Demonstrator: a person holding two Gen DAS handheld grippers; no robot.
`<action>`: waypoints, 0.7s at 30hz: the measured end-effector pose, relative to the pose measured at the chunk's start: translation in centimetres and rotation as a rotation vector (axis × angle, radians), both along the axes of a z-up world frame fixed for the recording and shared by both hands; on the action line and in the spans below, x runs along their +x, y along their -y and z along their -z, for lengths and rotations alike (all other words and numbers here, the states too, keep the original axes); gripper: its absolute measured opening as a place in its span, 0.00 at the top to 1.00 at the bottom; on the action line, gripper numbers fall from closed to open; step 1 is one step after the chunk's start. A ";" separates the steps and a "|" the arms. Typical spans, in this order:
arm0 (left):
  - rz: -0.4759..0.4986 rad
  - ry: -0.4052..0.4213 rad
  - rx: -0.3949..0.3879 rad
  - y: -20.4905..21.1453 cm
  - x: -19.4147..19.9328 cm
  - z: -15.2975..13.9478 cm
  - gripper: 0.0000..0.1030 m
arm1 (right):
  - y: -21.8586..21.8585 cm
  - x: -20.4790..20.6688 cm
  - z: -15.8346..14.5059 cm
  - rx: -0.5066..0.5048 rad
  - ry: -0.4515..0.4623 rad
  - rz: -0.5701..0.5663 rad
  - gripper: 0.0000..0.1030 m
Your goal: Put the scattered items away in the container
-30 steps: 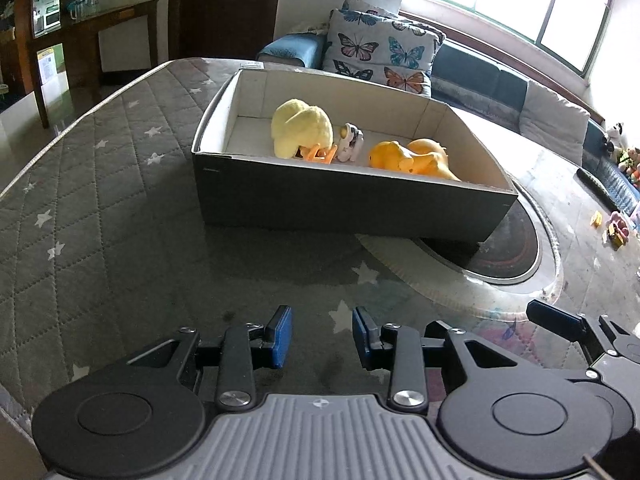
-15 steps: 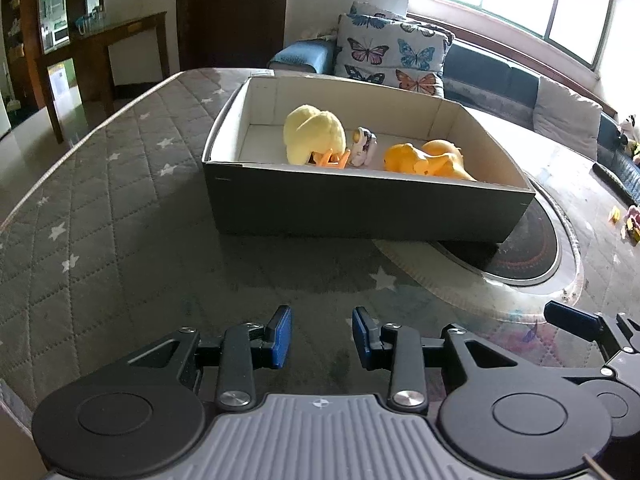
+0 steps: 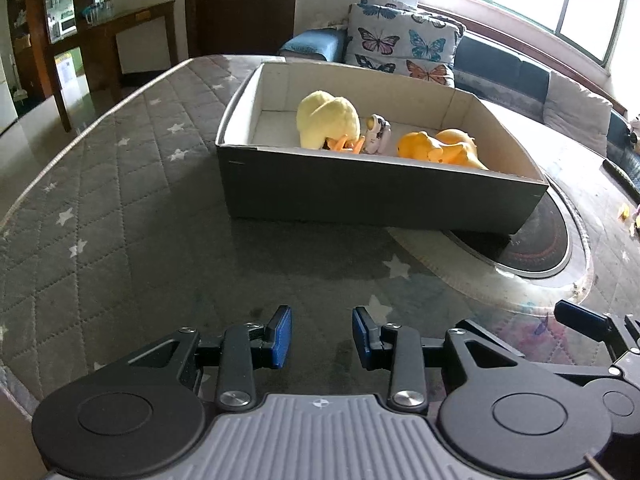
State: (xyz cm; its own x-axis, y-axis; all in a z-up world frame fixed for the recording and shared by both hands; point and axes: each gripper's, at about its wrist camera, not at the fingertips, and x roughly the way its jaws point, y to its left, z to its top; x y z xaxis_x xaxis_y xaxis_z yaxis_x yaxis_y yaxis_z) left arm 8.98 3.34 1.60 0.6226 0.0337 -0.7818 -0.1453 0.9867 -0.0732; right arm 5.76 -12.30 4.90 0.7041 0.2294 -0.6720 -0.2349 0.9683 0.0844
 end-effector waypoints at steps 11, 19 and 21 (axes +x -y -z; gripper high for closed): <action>-0.002 0.000 -0.002 0.0 -0.7 0.1 0.66 | -0.1 -0.7 0.1 -0.014 0.000 0.009 0.00; 0.000 0.006 0.001 0.1 -1.2 0.1 0.66 | -0.1 -1.3 0.1 -0.014 0.000 0.009 0.00; 0.006 0.005 0.003 0.2 -1.4 0.2 0.67 | -0.1 -1.5 0.1 -0.015 0.000 0.009 0.00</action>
State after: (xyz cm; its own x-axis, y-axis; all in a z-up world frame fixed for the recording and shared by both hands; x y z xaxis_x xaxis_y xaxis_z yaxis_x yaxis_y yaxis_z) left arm 7.58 3.13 1.43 0.6266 0.0323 -0.7787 -0.1388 0.9878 -0.0707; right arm 4.27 -12.23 4.76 0.7059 0.2133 -0.6754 -0.2264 0.9715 0.0702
